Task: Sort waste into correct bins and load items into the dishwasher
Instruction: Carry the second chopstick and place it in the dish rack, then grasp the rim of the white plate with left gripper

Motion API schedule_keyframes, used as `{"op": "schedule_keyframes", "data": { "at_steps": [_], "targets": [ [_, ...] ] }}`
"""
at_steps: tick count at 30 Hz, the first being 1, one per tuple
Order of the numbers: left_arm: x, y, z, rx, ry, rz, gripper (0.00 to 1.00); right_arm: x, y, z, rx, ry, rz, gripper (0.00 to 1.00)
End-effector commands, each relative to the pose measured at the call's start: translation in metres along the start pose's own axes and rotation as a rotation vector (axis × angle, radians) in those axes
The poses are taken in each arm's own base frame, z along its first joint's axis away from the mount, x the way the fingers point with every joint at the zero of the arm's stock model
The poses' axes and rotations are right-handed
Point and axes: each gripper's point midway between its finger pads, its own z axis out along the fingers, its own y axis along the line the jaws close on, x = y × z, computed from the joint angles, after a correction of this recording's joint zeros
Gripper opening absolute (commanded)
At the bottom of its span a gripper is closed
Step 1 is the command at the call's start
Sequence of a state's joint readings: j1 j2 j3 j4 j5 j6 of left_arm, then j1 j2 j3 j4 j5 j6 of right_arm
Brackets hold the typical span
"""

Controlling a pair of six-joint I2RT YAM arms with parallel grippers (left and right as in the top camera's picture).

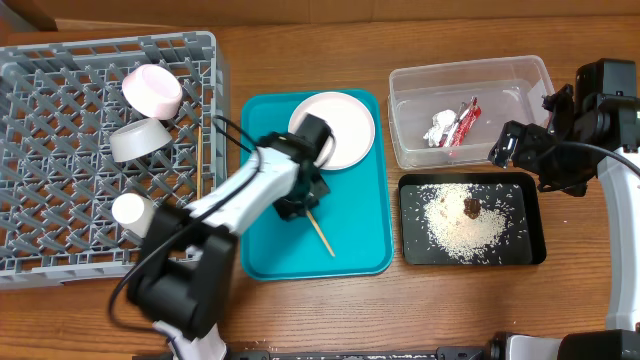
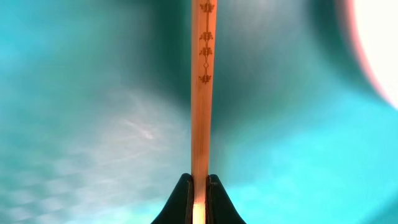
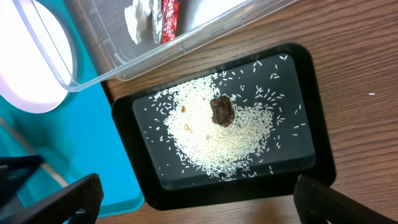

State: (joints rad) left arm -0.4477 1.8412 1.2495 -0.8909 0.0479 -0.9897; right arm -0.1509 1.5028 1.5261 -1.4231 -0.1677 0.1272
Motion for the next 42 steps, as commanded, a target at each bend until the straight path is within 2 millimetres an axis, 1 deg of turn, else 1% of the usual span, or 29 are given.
{"op": "schedule_keyframes", "data": {
  "at_steps": [1,3,6,8,10,12,17,21,23,24,25,27,28,29,30,31,33,35,39,41,42],
  "targets": [
    [-0.027,0.0,-0.054,0.096,-0.127,0.139,0.04,-0.006,0.001,-0.009,0.003,-0.038,-0.006,1.0],
    [-0.043,0.008,-0.082,0.122,-0.194,0.225,0.04,-0.006,0.001,-0.009,0.003,-0.038,-0.006,1.0],
    [-0.069,0.027,-0.114,0.125,-0.3,0.242,0.04,-0.006,0.001,-0.009,0.003,-0.038,-0.006,1.0],
    [-0.087,0.043,-0.133,0.12,-0.371,0.258,0.04,-0.007,0.001,-0.009,0.002,-0.039,-0.006,1.0],
    [-0.104,0.057,-0.145,0.105,-0.427,0.29,0.04,-0.007,0.001,-0.009,0.002,-0.039,-0.006,1.0],
    [-0.118,0.07,-0.149,0.08,-0.455,0.337,0.04,-0.007,0.001,-0.009,0.002,-0.039,-0.006,1.0],
    [-0.145,0.092,-0.141,0.016,-0.472,0.426,0.04,-0.006,0.001,-0.009,0.002,-0.038,-0.006,1.0],
    [-0.159,0.099,-0.132,-0.004,-0.473,0.436,0.04,-0.006,0.001,-0.009,0.002,-0.038,-0.006,1.0],
    [-0.163,0.1,-0.129,-0.012,-0.474,0.452,0.04,-0.006,0.001,-0.009,0.002,-0.038,-0.006,1.0],
    [-0.164,0.1,-0.129,-0.013,-0.477,0.459,0.06,-0.006,0.001,-0.009,0.002,-0.038,-0.006,1.0],
    [-0.165,0.1,-0.13,-0.015,-0.482,0.46,0.12,-0.006,0.001,-0.009,0.003,-0.038,-0.006,1.0],
    [-0.166,0.099,-0.131,-0.014,-0.492,0.466,0.35,-0.006,0.001,-0.009,0.002,-0.038,-0.006,1.0],
    [-0.167,0.099,-0.132,-0.014,-0.494,0.469,0.45,-0.006,0.001,-0.009,0.003,-0.038,-0.006,1.0],
    [-0.166,0.099,-0.132,-0.012,-0.494,0.47,0.52,-0.006,0.001,-0.009,0.002,-0.038,-0.006,1.0],
    [-0.165,0.096,-0.132,-0.004,-0.489,0.475,0.56,-0.006,0.001,-0.009,0.003,-0.038,-0.006,1.0],
    [-0.162,0.092,-0.132,0.013,-0.481,0.484,0.57,-0.006,0.001,-0.009,0.002,-0.038,-0.006,1.0],
    [-0.155,0.082,-0.132,0.056,-0.465,0.507,0.59,-0.006,0.001,-0.009,0.003,-0.038,-0.006,1.0],
    [-0.145,0.066,-0.131,0.111,-0.444,0.541,0.59,-0.006,0.001,-0.009,0.003,-0.038,-0.006,1.0],
    [-0.117,0.021,-0.131,0.23,-0.42,0.646,0.58,-0.007,0.001,-0.009,0.002,-0.039,-0.006,1.0],
    [-0.103,-0.004,-0.132,0.258,-0.438,0.73,0.59,-0.007,0.001,-0.009,0.002,-0.039,-0.006,1.0],
    [-0.094,-0.019,-0.132,0.27,-0.452,0.802,0.59,-0.007,0.001,-0.009,0.002,-0.041,-0.006,1.0]
  ]
}}
